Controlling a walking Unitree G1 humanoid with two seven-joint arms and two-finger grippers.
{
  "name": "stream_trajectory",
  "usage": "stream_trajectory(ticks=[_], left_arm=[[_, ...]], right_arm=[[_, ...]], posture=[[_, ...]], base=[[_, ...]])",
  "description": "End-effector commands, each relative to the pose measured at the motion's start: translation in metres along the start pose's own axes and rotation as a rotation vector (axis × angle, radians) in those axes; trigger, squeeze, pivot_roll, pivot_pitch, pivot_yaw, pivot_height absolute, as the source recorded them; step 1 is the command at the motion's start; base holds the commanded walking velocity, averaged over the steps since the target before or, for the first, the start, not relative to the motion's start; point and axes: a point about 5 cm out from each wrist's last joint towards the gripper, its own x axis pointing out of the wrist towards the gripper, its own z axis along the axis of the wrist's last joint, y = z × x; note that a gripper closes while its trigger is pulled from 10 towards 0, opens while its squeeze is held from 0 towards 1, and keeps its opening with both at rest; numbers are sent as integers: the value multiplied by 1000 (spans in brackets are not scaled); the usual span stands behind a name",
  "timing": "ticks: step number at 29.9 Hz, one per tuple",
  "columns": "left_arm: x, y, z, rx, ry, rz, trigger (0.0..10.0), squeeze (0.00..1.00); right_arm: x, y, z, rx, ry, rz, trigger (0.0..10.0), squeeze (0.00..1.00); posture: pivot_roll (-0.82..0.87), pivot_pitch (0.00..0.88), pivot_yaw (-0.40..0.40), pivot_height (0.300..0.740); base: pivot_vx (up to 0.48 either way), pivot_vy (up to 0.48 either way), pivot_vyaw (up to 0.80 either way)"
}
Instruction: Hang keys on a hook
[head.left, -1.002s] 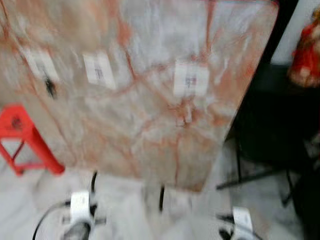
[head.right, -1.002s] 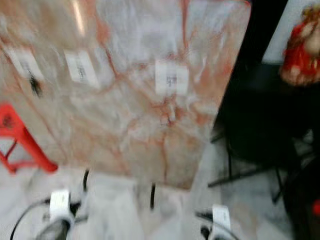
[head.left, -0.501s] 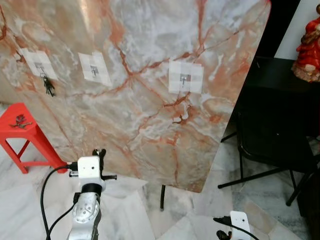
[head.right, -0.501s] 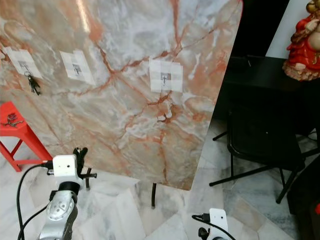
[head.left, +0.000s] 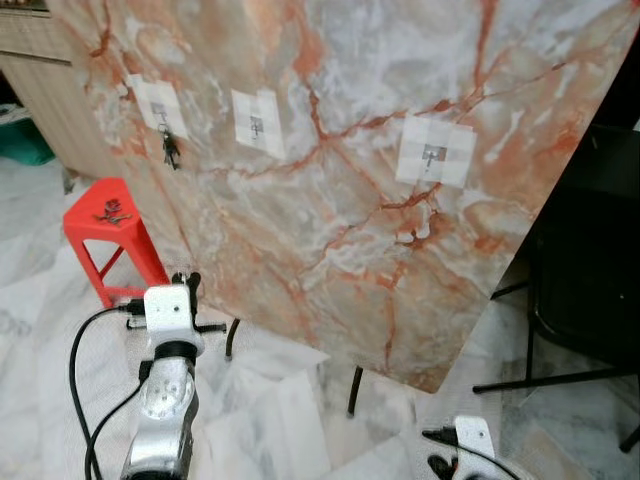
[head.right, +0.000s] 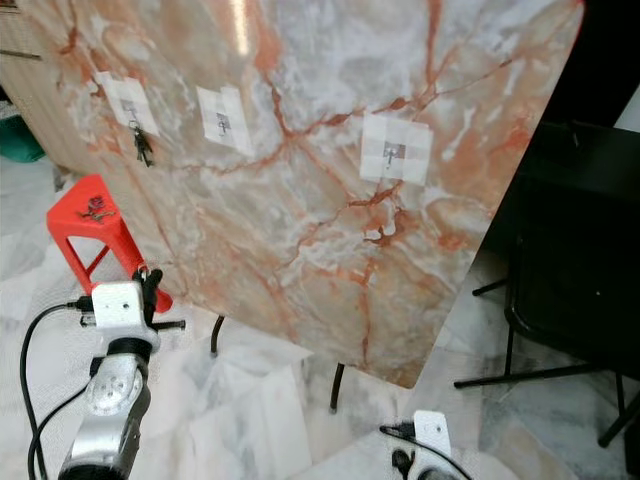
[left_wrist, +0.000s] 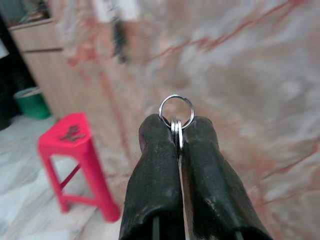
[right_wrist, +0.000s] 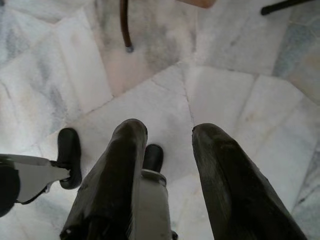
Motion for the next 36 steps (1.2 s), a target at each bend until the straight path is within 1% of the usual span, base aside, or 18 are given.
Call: stream_trajectory(ticks=[1,6,10,13,15,19,21,33,36], left_arm=[[2,-2,5,-9,-10,-14,10000,0],[3,-4,9,-26,-14,-23,10000,0],[4,-4,12,-34,-18,-11,10000,0],[6,-3,13,-40,-15,-5,10000,0],[6,-3,13,-40,-14,-8,10000,0],[7,-4,15,-43,-17,-11,10000,0],[8,-5,16,-44,-20,-13,10000,0],[10,-7,20,-42,-31,-26,10000,0],[11,-10,22,-37,-44,-47,10000,0]], right_arm=[[0,0,-1,7,0,-2,10000,0],[0,1,-1,-1,1,2,10000,0],[0,1,-1,-11,3,5,10000,0],[0,1,1,-44,-1,9,10000,0],[0,1,2,-66,-3,10,10000,0],[0,2,0,-28,-1,15,10000,0],[0,3,0,-25,1,23,10000,0],[0,3,0,-20,2,23,10000,0],[0,4,0,-21,2,25,10000,0]], posture=[[25,30,-20,740],[24,30,-19,740],[24,30,-19,740],[23,27,-17,740],[22,28,-16,740],[22,26,-15,740],[22,26,-15,740],[20,12,-9,740],[22,12,-10,740]], base=[[0,0,0],[0,0,0],[251,0,0],[260,0,0],[259,0,800],[265,0,800],[268,0,609],[275,0,0],[178,0,0]])
